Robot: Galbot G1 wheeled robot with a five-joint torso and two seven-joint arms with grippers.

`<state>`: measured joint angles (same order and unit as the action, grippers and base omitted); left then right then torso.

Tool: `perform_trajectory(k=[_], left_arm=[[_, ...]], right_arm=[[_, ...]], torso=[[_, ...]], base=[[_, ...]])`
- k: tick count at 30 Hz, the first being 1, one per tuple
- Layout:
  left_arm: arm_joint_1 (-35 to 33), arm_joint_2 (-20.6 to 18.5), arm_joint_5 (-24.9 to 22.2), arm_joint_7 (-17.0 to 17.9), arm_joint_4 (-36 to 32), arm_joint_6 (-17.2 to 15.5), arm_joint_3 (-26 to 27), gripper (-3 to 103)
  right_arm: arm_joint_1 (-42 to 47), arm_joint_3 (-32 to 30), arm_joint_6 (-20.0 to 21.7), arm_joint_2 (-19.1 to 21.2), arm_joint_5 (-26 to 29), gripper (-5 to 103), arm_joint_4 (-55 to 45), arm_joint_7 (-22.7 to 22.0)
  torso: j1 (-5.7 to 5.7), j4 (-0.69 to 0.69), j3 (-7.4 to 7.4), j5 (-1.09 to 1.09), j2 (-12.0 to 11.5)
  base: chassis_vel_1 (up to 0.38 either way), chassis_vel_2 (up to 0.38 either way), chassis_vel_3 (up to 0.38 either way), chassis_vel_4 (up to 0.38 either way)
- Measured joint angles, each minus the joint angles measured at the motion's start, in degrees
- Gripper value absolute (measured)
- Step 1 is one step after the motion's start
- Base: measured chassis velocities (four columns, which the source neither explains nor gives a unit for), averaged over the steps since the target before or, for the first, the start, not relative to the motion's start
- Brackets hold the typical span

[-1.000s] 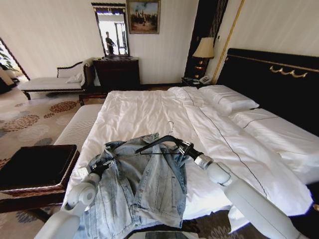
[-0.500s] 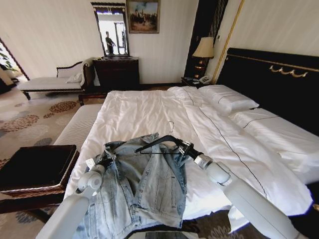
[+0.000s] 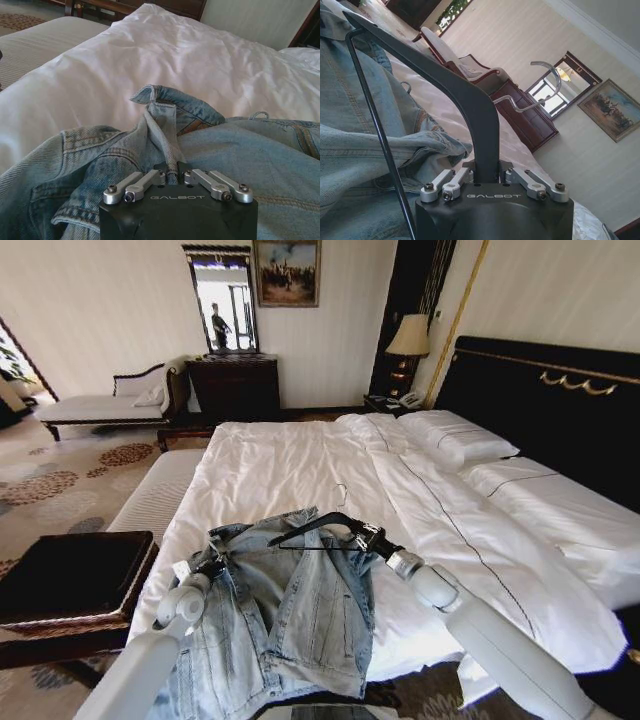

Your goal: Pick up the clothes from the bed and hang them on the clothes hanger.

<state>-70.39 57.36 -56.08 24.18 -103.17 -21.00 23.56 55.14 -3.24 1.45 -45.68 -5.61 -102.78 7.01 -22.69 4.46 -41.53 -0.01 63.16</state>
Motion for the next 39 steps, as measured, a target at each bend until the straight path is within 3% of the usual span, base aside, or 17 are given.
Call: perform_trajectory(k=[4, 15, 23, 27, 34, 39], left_arm=[[-1.52, -0.29, 0.4, -0.66, -0.46, 0.37, 1.28, 5], [-4.14, -0.8, 1.26, -1.97, -2.69, 1.49, 3.57, 5], [-6.79, -2.09, 2.27, -2.89, -6.39, 2.37, 5.17, 5], [-7.29, -2.82, 2.39, -3.02, -8.21, 2.64, 5.49, 5], [-9.94, -2.74, 3.32, -3.14, -11.1, 3.05, 6.94, 5], [-13.39, -2.32, 4.25, -3.54, -15.08, 3.3, 8.51, 5]], right_arm=[[-1.22, 1.94, 0.41, -0.65, 0.0, 22, 0.59, 0.05], [-6.41, 7.25, 1.94, -1.66, 0.31, 22, 2.5, 0.07], [-17.52, 17.86, 3.66, -5.41, 0.36, 22, 7.15, -0.06], [-23.3, 25.42, 4.44, -8.74, 0.69, 22, 11.09, -0.01], [-28.41, 32.9, 4.6, -14.68, 1.63, 22, 17.95, -0.08], [-33.11, 37.86, 4.6, -23.16, 3.15, 22, 25.0, -0.59]], torso=[[0.0, 0.0, 0.0, 0.0, 0.0], [0.0, 0.02, 0.0, 0.0, 0.0], [0.0, -0.02, 0.0, 0.0, 0.0], [0.0, 0.0, 0.0, 0.0, 0.0], [0.0, 0.03, 0.0, -0.01, 0.0], [0.0, -0.05, 0.0, 0.0, 0.0]], base=[[0.0, 0.0, 0.0, 0.0], [0.0, 0.0, 0.0, 0.0], [0.0, 0.0, 0.0, 0.0], [0.0, 0.0, 0.0, 0.0], [0.0, 0.0, 0.0, 0.0], [0.0, 0.0, 0.0, 0.0]])
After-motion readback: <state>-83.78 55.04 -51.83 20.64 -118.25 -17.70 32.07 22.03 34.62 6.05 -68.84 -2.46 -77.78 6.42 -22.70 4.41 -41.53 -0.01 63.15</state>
